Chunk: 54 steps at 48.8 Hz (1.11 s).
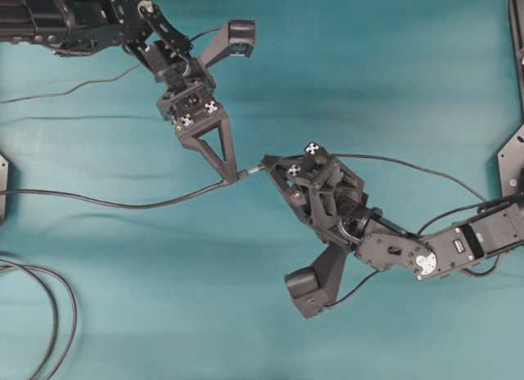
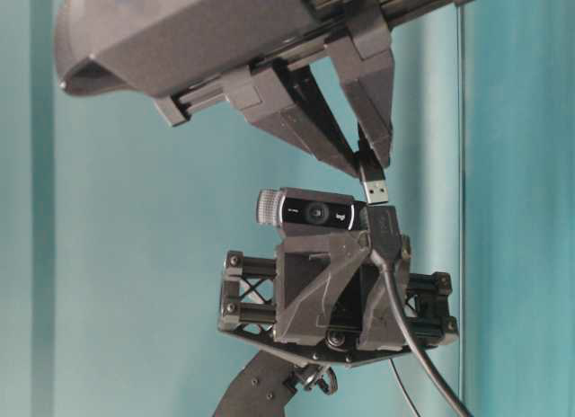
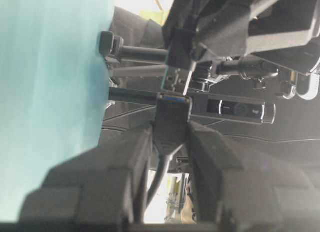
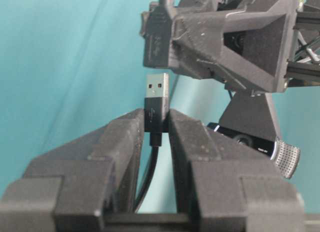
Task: Insert the USB using both arms.
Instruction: 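Align the USB plug tip with the socket opening, then push the right gripper's plug into the left gripper's socket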
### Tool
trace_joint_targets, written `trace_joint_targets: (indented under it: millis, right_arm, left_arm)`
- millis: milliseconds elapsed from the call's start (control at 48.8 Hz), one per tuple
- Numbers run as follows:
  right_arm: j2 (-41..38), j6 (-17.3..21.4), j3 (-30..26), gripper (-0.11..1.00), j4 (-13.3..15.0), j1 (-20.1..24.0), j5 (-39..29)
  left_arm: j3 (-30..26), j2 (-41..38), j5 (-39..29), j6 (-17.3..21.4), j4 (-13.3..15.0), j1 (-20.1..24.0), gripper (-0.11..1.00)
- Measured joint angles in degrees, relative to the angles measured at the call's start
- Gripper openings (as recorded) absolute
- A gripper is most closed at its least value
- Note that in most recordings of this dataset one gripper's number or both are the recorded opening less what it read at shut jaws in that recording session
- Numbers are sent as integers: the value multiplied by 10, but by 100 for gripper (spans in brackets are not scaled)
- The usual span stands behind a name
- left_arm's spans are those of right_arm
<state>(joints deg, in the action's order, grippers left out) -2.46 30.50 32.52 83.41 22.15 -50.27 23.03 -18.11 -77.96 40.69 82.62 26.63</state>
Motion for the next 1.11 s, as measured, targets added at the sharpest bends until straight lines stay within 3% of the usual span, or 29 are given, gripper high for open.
trace_joint_targets:
  millis: [1107]
  right_arm:
    - [-3,0,-7,19,0,-4,14]
  left_arm:
    - [-16,0,8,0,-3,10,23]
